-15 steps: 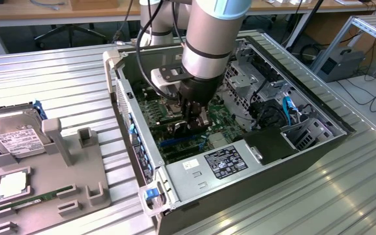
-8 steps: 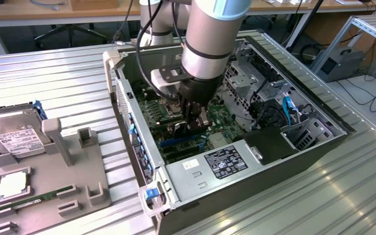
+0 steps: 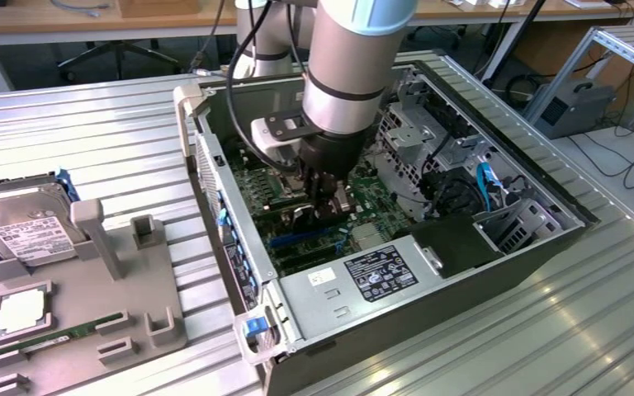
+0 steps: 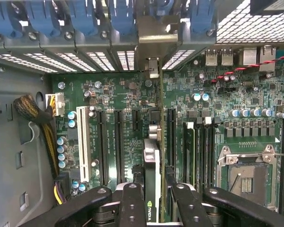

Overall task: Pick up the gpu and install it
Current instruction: 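Insert the gpu into the slot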

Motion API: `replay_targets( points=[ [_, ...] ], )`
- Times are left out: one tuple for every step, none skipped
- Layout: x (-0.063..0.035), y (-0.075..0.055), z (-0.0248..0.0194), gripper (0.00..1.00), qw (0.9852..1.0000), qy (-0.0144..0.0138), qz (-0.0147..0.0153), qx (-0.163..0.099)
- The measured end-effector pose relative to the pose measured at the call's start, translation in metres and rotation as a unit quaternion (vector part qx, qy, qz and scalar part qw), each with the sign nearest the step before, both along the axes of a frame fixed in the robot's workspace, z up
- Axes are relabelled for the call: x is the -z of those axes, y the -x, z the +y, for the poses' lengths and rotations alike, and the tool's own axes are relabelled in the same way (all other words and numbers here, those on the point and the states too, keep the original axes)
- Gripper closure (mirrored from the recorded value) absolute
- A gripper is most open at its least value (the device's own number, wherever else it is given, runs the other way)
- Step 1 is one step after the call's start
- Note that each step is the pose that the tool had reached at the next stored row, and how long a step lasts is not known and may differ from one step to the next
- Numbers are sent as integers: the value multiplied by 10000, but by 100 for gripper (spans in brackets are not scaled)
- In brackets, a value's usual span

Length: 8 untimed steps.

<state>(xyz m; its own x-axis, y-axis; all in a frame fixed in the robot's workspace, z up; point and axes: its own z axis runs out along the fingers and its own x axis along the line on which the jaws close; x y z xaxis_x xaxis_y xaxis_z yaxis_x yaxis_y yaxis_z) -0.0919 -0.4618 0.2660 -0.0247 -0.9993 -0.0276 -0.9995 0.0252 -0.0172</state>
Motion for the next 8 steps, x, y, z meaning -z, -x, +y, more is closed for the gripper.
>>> replay_targets(
  points=[
    [4,0,3,73,10000,0,0,0],
    [7,1,5,73,10000,0,-2,0],
    [9,1,6,73,10000,1,-3,0],
    [14,0,9,73,10000,1,-8,-1],
    [18,1,12,73,10000,0,-14,-1],
    [22,4,13,73,10000,0,-16,-1],
    [25,10,14,73,10000,-1,-17,-1],
    [26,11,14,73,10000,0,-17,-2]
  ],
)
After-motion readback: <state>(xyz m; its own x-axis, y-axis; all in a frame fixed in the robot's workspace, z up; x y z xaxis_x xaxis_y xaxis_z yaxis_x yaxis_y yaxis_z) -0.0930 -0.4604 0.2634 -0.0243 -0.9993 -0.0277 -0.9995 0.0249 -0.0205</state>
